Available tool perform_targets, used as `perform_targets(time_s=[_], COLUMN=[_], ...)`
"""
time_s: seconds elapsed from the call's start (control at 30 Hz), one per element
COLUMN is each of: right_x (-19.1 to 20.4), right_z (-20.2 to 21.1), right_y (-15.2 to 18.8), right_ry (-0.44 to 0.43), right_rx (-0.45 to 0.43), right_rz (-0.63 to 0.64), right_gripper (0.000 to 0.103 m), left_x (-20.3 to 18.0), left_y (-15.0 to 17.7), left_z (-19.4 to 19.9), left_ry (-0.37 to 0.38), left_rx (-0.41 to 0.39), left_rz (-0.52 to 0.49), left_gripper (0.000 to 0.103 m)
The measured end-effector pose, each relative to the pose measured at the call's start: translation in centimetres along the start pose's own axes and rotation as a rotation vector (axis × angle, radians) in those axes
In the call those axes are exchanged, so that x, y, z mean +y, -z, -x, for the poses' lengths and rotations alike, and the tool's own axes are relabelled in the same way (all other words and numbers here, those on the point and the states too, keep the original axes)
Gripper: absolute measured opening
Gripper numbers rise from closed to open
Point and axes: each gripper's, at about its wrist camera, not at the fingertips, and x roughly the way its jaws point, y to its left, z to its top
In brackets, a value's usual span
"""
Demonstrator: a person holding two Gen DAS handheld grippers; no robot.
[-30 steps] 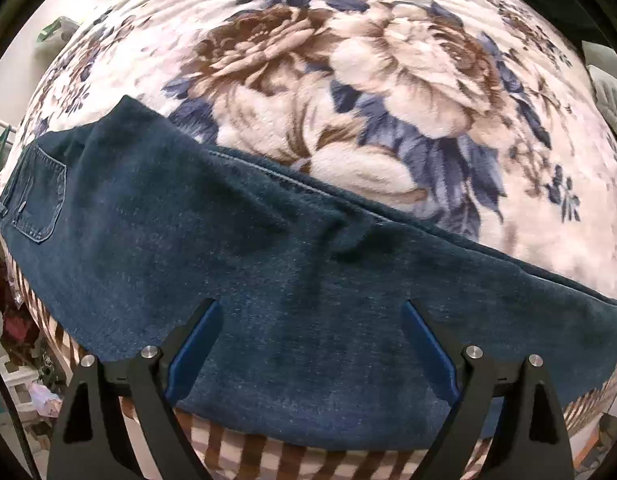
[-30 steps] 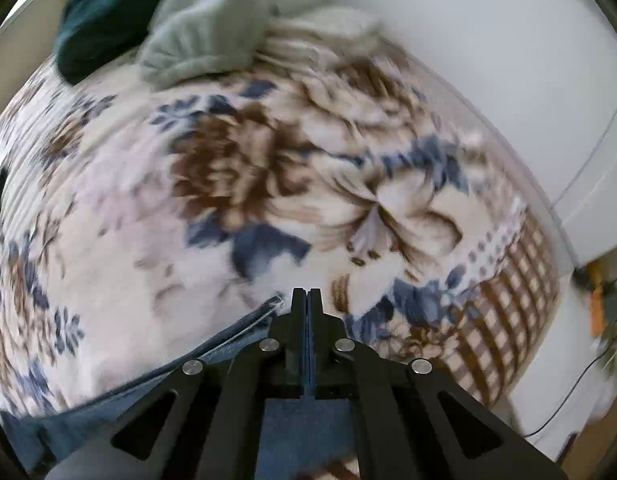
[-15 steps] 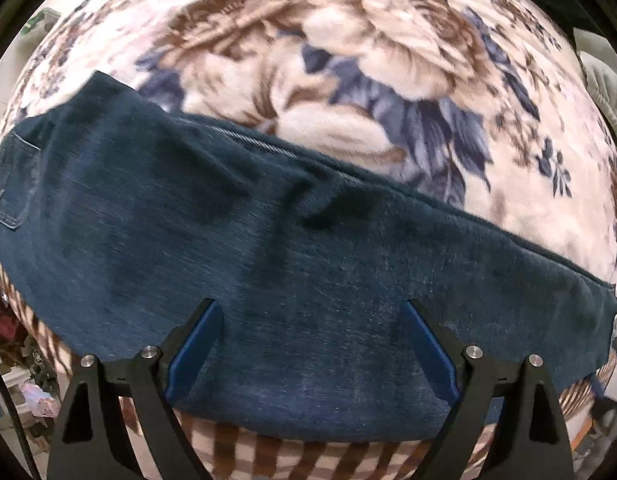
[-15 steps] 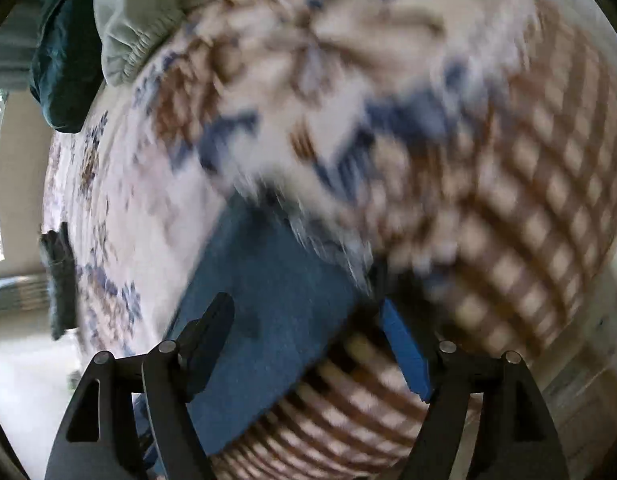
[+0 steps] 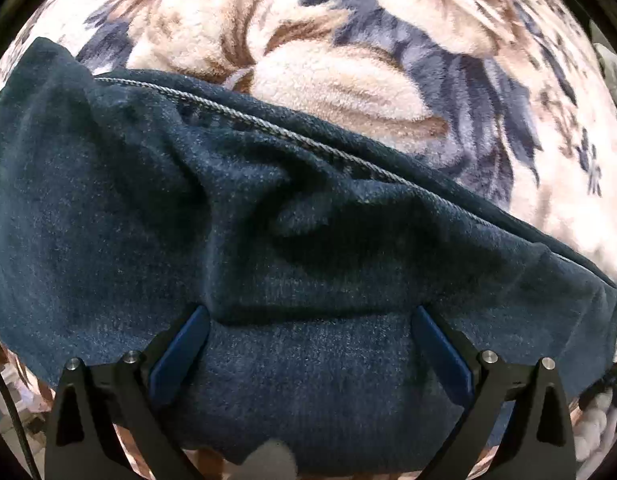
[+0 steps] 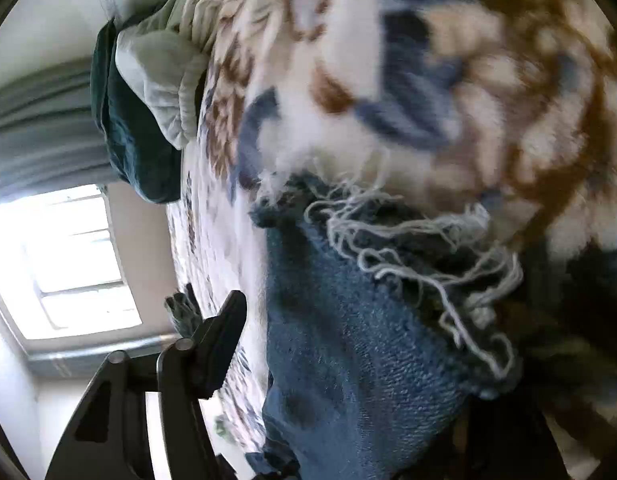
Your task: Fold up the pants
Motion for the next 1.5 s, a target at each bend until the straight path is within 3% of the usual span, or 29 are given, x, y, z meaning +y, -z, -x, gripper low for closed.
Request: perform_targets(time_s=[0.03, 0.1, 0.17, 0.3, 0.47, 0.57, 0.73, 1.0, 1.17, 1.27, 1.33, 1.37, 1.43, 1.5], right_x=[0.5, 1.4, 2.1, 3.5, 11.3, 16.1, 22.0, 22.2, 21.5, 20.9, 20.8, 20.9, 21.3, 21.9], right_z=[0.0, 0.9, 1.5, 2.0, 3.4, 2.9, -3.5, -16.1, -20.8, -21.3, -21.7, -21.7, -20.2, -16.6], right_y=[0.1, 0.2, 0.4, 1.2, 4.7, 10.2, 21.4, 42.5, 52.7, 55.6, 55.8, 55.6, 54.6, 52.3], right_ry=[0.034, 0.076, 0.114, 0.140, 0.175, 0.222, 0.353, 0.517, 0.605, 0.647, 0.585, 0.537, 0.445, 0.361], right_rx=[0.011, -0.009, -0.032, -0.037, -0.050, -0.046, 0.007, 0.121, 0.171, 0.197, 0.335, 0.420, 0.501, 0.501], right_rz=[0.031, 0.060, 0.097, 0.116, 0.305, 0.445, 0.653, 0.902, 1.079, 1.083, 1.039, 1.006, 0.935, 0.845], right_gripper=[0.008, 0.008, 0.007, 0.007, 0.007, 0.007, 0.007, 0.007, 0.008, 0.026, 0.069, 0.077, 0.079, 0.079], left_x=[-0.1, 0.4, 1.5, 4.3, 9.1, 12.5, 18.7, 28.0, 32.6, 34.2, 34.7, 34.8, 34.3, 33.3], left_y=[-0.4, -0.8, -0.8, 0.0, 1.0, 1.0, 1.4, 2.4, 1.9, 1.1, 0.5, 0.3, -0.5, -1.1], left_z=[-0.3, 0.3, 1.9, 4.4, 7.4, 9.2, 11.1, 14.4, 15.9, 15.9, 15.8, 15.8, 15.7, 15.6], left_ry=[0.000, 0.045, 0.083, 0.030, 0.022, 0.013, -0.006, -0.063, -0.090, -0.076, -0.057, -0.041, -0.004, 0.032], left_rx=[0.024, 0.035, -0.027, -0.082, -0.122, -0.144, -0.157, -0.190, -0.254, -0.268, -0.268, -0.267, -0.264, -0.260], left_rz=[0.004, 0.033, 0.068, 0.086, 0.126, 0.141, 0.150, 0.142, 0.126, 0.140, 0.158, 0.169, 0.186, 0.183], left_gripper=[0.103, 0.103, 0.103, 0.103, 0.103, 0.103, 0.103, 0.103, 0.103, 0.103, 0.103, 0.103, 0.103, 0.103])
